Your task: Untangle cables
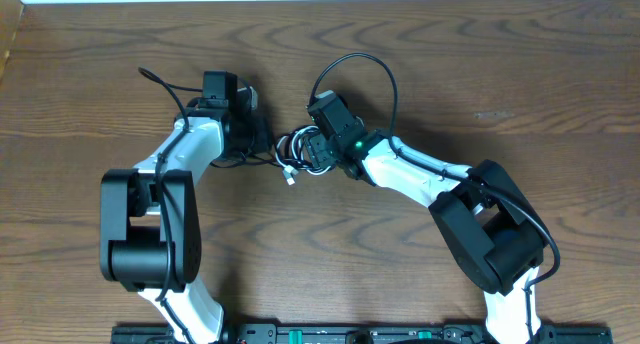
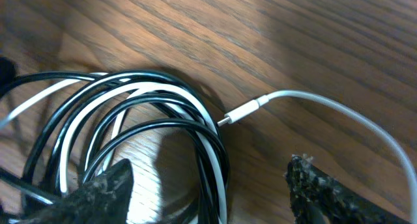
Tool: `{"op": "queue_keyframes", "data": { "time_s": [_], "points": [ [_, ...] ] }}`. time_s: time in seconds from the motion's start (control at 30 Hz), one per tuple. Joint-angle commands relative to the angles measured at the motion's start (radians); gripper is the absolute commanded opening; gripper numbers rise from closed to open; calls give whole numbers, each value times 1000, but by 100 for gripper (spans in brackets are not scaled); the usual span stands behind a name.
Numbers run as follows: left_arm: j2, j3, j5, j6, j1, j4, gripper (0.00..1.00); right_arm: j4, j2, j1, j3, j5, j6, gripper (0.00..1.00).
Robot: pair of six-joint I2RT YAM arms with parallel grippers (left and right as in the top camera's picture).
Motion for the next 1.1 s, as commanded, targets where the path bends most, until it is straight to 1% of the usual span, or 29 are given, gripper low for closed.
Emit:
{"op": "queue_keyframes", "data": {
  "time_s": [0.0, 0.1, 0.17, 0.2, 0.3, 0.37, 0.47, 0.6, 0.67, 0.73, 0.77, 0.87, 0.97, 1.0, 1.07],
  "points": [
    [-58, 20, 94, 3, 4, -11, 39, -19, 8, -11, -3, 101, 35, 77],
    [-60, 20, 94, 3, 3, -12, 40, -34, 8, -18, -3, 149, 105, 80],
    [-60, 20, 95, 3, 2, -11, 40, -35, 8, -25, -3, 148, 122, 88],
    [-60, 20, 95, 3, 2, -10, 40, -35, 8, -27, -3, 148, 129, 89],
    [-60, 20, 94, 3, 2, -10, 40, -35, 8, -29, -3, 147, 129, 92],
    [-60, 20, 98, 3, 2, -10, 40, -35, 8, -27, -3, 135, 129, 91],
    [-60, 20, 112, 2, 2, -8, 40, -32, 8, -25, -3, 54, 130, 81],
    [-60, 20, 111, 3, -4, -6, 40, -27, 8, -24, -3, -83, 156, 63],
    [-60, 20, 111, 3, -5, -3, 40, -21, 8, -23, -3, -115, 156, 50],
    [-60, 20, 108, 3, -4, -2, 40, -13, 8, -19, -3, -115, 155, 19],
    [-60, 20, 108, 3, -4, 0, 40, -9, 8, -15, -3, -115, 155, 1],
    [-60, 20, 108, 3, -4, 1, 40, 14, 8, -8, -3, -179, 126, 1],
    [-60, 20, 108, 3, -4, 1, 40, 60, 8, -4, -3, -362, -30, 1],
    [-60, 20, 108, 3, -4, 1, 40, 79, 8, -4, -3, -437, -77, 4],
    [-60, 20, 108, 3, -4, 1, 40, 89, 8, -4, -3, -447, -82, 14]
  ]
}}
